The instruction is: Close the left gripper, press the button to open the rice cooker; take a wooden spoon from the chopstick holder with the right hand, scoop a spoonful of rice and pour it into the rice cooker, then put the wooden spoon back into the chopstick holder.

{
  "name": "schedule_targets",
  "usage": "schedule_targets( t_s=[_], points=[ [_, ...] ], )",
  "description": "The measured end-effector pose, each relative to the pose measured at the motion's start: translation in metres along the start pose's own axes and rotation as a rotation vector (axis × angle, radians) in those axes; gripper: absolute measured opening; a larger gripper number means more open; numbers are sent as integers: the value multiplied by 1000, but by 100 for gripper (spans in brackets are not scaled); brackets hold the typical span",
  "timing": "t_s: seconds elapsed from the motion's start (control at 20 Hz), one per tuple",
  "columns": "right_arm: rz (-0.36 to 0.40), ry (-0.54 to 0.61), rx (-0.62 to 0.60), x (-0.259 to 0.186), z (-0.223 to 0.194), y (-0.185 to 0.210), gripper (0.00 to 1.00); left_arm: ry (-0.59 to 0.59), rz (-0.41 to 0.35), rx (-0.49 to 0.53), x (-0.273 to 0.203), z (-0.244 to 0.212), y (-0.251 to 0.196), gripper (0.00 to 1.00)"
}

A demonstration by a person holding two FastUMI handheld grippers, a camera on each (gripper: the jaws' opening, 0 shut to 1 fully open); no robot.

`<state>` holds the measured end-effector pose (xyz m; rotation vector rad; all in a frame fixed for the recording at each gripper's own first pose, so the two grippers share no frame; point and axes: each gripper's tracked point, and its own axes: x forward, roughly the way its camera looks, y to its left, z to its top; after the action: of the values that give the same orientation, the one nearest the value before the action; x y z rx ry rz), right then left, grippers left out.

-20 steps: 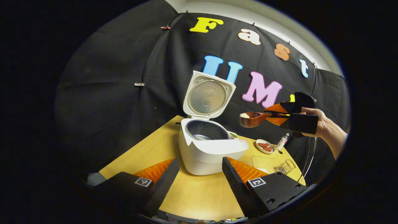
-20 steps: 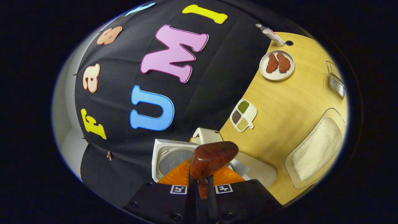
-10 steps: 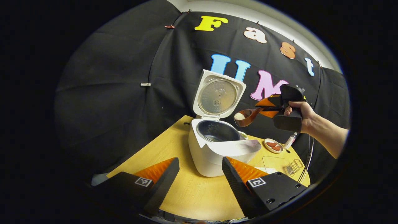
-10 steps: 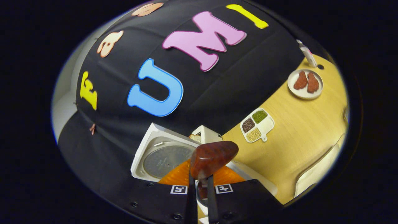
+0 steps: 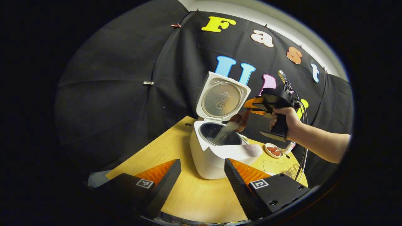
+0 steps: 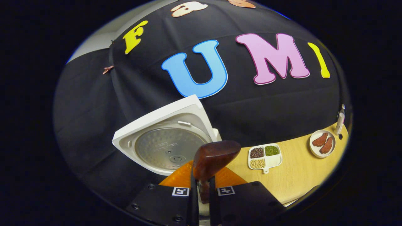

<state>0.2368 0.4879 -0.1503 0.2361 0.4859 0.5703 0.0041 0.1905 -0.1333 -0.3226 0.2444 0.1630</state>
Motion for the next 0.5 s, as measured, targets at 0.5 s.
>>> schedule_targets(
  t_s=[0.5],
  points=[
    [74,-50,-447,12,-23,40,17,-9,60,3,-9,-2,27,98]
  ],
)
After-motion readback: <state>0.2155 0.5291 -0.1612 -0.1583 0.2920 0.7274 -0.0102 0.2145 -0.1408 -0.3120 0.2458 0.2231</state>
